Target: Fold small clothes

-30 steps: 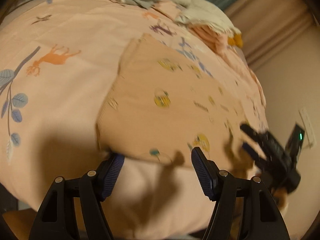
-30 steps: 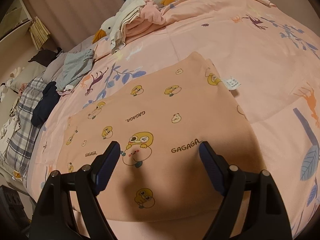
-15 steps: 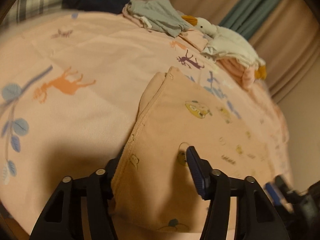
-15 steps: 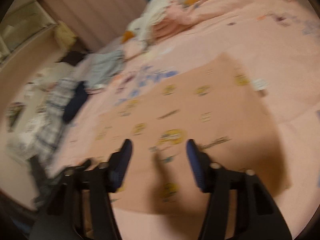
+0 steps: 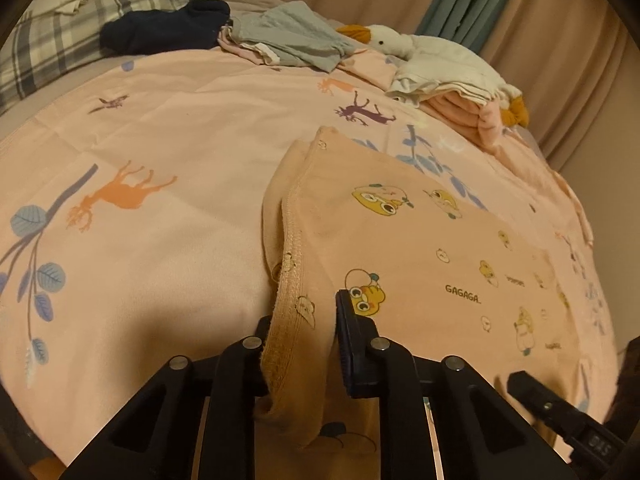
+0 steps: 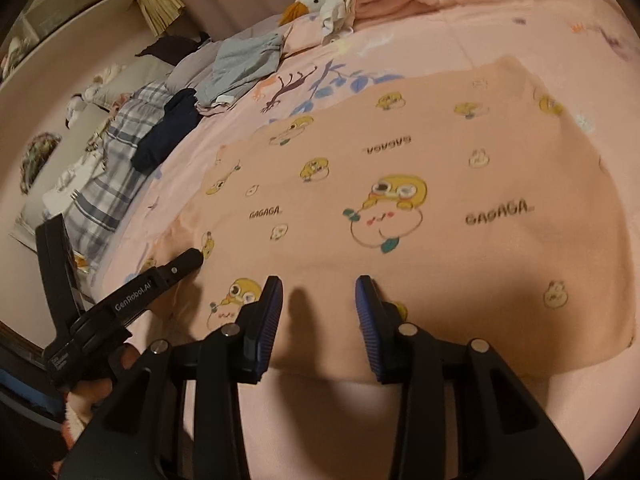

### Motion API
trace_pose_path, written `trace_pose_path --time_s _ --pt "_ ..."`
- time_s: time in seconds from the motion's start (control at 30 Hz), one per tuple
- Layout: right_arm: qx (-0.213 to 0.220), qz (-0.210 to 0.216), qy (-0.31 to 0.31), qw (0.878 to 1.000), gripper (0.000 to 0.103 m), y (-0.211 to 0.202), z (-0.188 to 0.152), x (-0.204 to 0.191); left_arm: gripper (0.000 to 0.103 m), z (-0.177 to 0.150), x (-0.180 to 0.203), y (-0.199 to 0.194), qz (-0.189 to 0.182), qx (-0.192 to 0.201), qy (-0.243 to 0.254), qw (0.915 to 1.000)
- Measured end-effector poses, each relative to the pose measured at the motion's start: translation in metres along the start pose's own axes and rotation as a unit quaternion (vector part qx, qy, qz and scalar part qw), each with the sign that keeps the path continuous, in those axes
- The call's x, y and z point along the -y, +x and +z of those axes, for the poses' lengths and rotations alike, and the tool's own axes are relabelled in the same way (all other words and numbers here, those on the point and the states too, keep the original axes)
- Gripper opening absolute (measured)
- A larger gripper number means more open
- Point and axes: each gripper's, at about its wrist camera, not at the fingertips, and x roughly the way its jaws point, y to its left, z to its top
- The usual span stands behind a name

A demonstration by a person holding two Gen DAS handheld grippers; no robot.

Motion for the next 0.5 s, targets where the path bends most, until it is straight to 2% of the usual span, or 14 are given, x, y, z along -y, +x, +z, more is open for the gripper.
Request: trace_pose_path --time_s 0.03,0.13,0.23,0.33,0.5 --pt "-0.005 -0.001 0.007 1.000 0.023 0.002 0.001 0.005 0.017 0.000 -0.001 0.001 -0.008 -0.001 -0.002 1.0000" --pt "-0.012 0.000 0.034 0.999 0.005 0.004 0.000 0.019 0.017 0.002 -0.002 0.003 -0.021 -0.002 -0.009 0.9997" --pt "-0.009 0.032 0.061 0.998 0.000 0.002 -0.005 0.034 0.013 0.006 -0.006 0.009 -0.052 -0.004 -0.032 0.9981" --pt "-0.008 0.060 0.079 0.995 0.000 0.003 -0.006 0.042 0.013 0.009 -0.008 0.010 -0.077 -0.003 -0.051 0.9957" --pt "-0.005 0.077 0.067 0.995 0.000 0.001 -0.009 0.041 0.013 0.012 0.014 -0.001 -0.116 0.023 -0.019 0.9928"
